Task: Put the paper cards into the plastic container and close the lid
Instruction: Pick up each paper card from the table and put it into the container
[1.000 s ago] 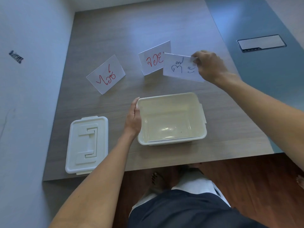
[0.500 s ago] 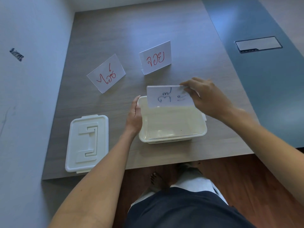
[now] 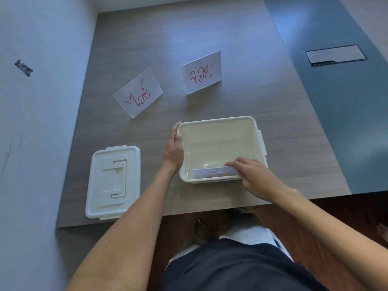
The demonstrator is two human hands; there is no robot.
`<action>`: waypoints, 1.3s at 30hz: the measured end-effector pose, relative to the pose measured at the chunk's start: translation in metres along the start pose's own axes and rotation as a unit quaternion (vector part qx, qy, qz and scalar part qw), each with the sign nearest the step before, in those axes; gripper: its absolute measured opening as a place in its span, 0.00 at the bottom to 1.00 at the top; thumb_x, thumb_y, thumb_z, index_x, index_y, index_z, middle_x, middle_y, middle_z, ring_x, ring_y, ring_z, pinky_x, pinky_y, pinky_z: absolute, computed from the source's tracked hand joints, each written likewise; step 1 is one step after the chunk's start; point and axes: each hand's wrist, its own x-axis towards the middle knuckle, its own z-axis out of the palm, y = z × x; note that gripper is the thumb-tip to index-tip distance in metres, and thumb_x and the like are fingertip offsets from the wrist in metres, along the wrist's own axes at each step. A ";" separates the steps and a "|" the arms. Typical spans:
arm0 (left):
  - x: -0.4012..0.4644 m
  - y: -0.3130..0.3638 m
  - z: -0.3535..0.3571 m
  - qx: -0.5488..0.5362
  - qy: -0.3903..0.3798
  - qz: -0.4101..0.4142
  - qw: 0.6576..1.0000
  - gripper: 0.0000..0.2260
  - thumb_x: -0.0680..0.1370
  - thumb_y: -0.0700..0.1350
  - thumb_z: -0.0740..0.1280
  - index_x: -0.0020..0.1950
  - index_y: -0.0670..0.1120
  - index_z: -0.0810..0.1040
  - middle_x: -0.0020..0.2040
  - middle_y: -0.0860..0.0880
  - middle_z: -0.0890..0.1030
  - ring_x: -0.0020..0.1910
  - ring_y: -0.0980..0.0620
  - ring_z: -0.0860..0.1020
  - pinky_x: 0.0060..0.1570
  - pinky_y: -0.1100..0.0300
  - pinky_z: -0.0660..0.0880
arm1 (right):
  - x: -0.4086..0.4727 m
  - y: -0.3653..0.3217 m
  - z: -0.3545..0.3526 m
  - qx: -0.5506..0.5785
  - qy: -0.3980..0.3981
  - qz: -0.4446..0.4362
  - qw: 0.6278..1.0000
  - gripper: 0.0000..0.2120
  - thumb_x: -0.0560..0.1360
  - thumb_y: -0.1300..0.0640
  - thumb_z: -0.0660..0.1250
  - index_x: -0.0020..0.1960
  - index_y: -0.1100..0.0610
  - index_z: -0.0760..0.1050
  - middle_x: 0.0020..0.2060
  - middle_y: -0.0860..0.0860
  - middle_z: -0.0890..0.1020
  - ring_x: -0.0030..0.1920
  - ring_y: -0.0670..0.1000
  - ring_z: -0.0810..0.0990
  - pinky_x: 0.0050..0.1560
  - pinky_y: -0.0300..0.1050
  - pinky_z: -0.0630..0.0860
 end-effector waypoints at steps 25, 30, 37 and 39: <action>0.005 -0.007 -0.001 0.015 -0.007 0.006 1.000 0.18 0.86 0.46 0.50 0.75 0.52 0.67 0.73 0.55 0.70 0.71 0.61 0.67 0.64 0.78 0.60 | 0.273 0.048 -0.106 0.019 0.092 0.056 0.994 0.17 0.78 0.60 0.60 0.65 0.59 0.76 0.63 0.59 0.77 0.61 0.61 0.77 0.64 0.54 0.72; 0.006 -0.008 -0.001 0.021 -0.011 -0.005 1.000 0.18 0.86 0.46 0.50 0.75 0.55 0.66 0.74 0.57 0.69 0.72 0.64 0.65 0.65 0.78 0.59 | 0.322 0.073 -0.104 -0.058 0.059 0.059 0.995 0.22 0.78 0.58 0.61 0.71 0.58 0.70 0.71 0.57 0.70 0.67 0.60 0.72 0.69 0.54 0.64; 0.007 -0.007 -0.002 0.015 -0.012 -0.010 1.000 0.18 0.86 0.46 0.50 0.75 0.54 0.67 0.73 0.57 0.70 0.73 0.63 0.66 0.70 0.70 0.62 | 0.372 0.088 -0.091 -0.176 0.040 0.042 0.983 0.33 0.77 0.66 0.63 0.78 0.58 0.54 0.78 0.60 0.54 0.78 0.61 0.54 0.74 0.58 0.55; 0.008 -0.007 -0.001 0.012 -0.015 -0.012 1.000 0.18 0.86 0.47 0.50 0.75 0.54 0.66 0.73 0.56 0.70 0.73 0.62 0.66 0.71 0.68 0.62 | 0.382 0.091 -0.087 -0.189 0.020 0.034 0.981 0.35 0.76 0.67 0.64 0.78 0.59 0.53 0.78 0.60 0.56 0.78 0.61 0.54 0.74 0.58 0.55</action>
